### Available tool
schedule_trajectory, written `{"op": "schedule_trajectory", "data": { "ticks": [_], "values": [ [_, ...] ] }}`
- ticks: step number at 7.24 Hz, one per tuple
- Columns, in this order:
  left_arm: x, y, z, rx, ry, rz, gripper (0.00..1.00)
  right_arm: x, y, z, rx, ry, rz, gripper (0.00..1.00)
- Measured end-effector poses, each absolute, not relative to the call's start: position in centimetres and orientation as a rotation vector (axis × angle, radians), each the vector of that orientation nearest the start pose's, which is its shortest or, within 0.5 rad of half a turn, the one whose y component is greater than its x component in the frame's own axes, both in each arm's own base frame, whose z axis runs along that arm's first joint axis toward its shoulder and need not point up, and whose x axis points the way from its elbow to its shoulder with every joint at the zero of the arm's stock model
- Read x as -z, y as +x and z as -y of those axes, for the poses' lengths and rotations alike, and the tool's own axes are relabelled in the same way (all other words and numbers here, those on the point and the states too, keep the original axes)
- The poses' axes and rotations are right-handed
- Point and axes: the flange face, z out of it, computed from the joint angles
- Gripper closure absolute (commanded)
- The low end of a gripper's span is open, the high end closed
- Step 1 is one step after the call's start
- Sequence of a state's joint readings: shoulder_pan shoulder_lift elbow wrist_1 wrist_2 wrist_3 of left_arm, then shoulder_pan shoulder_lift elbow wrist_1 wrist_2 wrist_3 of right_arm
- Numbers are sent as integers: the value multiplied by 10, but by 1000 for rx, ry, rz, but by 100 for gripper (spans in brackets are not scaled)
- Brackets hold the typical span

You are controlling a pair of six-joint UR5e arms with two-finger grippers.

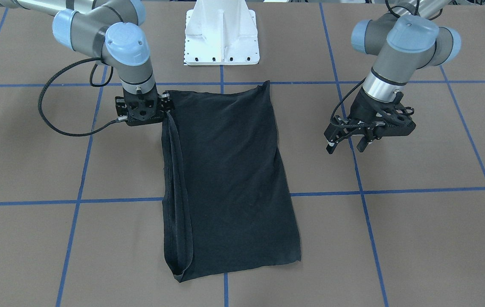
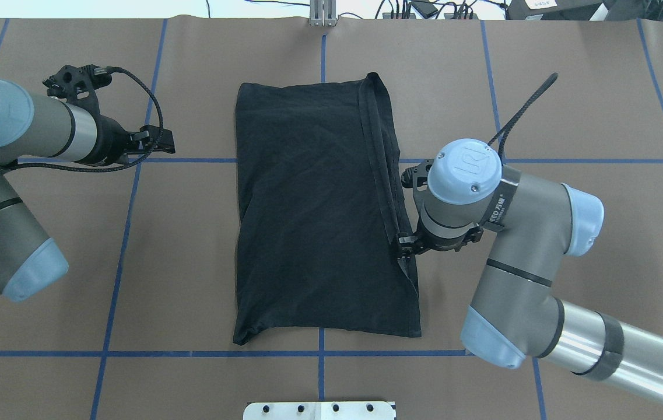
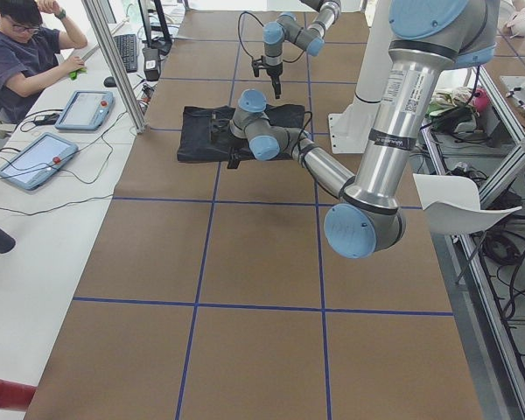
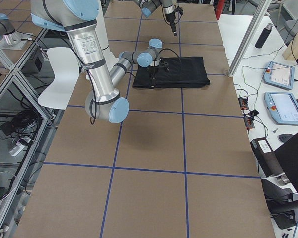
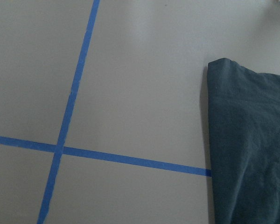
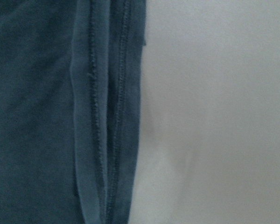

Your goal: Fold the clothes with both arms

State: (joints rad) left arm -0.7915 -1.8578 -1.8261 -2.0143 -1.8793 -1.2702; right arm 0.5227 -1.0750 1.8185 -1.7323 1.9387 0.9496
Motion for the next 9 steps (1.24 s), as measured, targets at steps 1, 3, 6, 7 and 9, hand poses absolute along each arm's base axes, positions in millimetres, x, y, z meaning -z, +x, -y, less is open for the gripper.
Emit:
{"op": "schedule_trajectory", "data": {
  "ticks": [1,3,6,7,9],
  "values": [
    [-338,342,493,295,266,-984,0,-282,-513,403,207,19,672,0],
    [-338,342,493,294,266,-985,0,-274,-542,409,213,27,648,0],
    [-335,342,493,293,267,-989,0,-298,-543,408,208,3,612,0],
    [-334,342,492,293,268,-990,0,-310,-543,407,208,-11,599,0],
    [-332,342,492,293,268,-993,0,-317,-541,406,207,-23,592,0]
  ]
}}
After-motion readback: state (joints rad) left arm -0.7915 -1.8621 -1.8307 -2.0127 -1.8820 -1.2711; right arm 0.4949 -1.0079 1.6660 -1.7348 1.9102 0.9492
